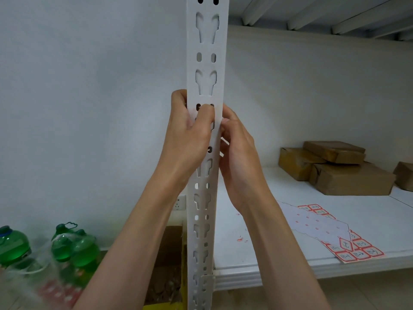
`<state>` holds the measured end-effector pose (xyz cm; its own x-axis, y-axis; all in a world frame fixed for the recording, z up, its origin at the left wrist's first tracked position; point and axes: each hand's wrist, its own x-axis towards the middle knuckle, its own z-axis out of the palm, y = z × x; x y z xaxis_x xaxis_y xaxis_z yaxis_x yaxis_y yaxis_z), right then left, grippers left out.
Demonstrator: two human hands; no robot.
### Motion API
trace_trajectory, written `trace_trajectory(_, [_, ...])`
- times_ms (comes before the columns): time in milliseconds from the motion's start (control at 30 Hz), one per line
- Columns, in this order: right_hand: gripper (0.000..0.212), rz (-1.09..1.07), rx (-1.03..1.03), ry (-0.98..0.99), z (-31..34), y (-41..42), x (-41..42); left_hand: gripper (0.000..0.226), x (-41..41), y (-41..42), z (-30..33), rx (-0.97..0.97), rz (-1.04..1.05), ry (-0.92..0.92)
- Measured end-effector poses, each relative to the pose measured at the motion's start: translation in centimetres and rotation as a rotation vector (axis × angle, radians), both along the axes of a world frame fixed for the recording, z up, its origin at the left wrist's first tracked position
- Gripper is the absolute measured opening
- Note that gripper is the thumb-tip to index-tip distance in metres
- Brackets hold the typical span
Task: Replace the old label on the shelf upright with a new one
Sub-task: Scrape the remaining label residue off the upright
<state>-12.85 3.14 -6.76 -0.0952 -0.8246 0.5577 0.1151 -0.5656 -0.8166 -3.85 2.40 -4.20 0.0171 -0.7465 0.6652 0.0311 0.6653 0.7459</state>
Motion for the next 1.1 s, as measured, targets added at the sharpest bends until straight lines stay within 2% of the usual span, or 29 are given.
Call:
trace_trajectory(867, [0.036, -0.043, 0.013, 0.033, 0.08, 0.08, 0.21, 0.014, -0.31, -0.22, 0.22, 0.013, 0.100, -0.012])
trace_trajectory(1100, [0.035, -0.053, 0.026, 0.050, 0.35, 0.42, 0.35, 0.014, -0.23, -0.15, 0.11, 0.039, 0.048, 0.021])
